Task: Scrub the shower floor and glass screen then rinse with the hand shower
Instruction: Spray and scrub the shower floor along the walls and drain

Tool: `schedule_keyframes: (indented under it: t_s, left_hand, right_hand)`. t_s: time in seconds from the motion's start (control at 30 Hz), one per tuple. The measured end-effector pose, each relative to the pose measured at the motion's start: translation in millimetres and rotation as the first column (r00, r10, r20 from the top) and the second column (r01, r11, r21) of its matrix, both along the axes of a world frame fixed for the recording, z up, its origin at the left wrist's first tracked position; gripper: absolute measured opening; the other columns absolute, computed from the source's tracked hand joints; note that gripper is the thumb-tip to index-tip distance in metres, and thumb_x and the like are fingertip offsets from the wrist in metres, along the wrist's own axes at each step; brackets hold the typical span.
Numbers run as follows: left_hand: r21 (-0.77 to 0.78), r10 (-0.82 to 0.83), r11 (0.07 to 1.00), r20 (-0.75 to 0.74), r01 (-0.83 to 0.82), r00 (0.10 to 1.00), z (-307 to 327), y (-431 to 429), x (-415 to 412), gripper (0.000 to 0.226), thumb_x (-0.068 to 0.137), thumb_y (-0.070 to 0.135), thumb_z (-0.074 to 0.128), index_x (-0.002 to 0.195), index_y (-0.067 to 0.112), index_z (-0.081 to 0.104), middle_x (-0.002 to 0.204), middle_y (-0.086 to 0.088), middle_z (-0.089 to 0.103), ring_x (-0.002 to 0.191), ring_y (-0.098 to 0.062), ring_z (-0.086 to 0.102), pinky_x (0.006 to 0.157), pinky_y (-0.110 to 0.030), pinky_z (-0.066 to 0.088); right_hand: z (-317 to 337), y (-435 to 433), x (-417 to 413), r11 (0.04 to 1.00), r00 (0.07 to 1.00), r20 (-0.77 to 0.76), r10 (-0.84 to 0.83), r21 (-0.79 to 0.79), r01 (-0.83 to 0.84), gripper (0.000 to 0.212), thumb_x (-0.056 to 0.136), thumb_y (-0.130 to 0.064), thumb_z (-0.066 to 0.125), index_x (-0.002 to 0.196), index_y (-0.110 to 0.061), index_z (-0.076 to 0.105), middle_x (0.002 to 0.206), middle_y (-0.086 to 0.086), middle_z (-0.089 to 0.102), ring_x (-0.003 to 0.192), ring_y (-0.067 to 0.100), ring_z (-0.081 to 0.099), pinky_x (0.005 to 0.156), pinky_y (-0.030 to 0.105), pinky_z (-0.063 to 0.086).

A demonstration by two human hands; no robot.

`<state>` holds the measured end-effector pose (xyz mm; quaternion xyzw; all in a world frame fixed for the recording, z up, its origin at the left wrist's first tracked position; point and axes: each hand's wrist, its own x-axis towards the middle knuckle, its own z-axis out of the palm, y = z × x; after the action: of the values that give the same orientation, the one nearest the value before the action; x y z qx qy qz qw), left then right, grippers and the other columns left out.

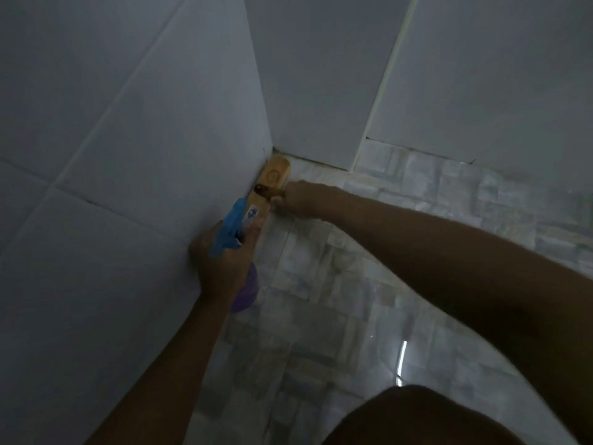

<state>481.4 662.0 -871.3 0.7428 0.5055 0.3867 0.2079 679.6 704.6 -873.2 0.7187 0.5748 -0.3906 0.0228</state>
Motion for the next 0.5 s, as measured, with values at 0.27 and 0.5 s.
schedule_keyframes:
  t_s: [0.27,0.5]
  left_hand:
    - [-0.304,-0.064,0.950,0.046,0.075,0.997,1,19,23,0.049,0.073,0.054,0.081,0.081,0.007,0.073,0.066,-0.004,0.067,0.058,-0.020,0.062,0.063,-0.043,0.058]
    - [-0.458,-0.394,0.831,-0.082,0.316,0.916,-3,-19,76,0.056,0.069,0.052,0.086,0.061,0.002,0.063,0.054,-0.014,0.058,0.047,-0.021,0.052,0.053,-0.040,0.053]
  right_hand:
    - [11,-162,76,0.951,0.954,0.037,-0.299,-0.071,0.301,0.050,0.108,-0.040,0.026,0.117,-0.002,0.058,0.109,0.021,0.061,0.099,0.032,0.062,0.074,0.027,0.036]
    - [13,-268,110,0.770,0.778,0.149,-0.611,-0.120,0.627,0.049,0.103,-0.051,0.030,0.096,-0.010,0.055,0.079,0.007,0.054,0.083,0.029,0.057,0.074,0.038,0.044]
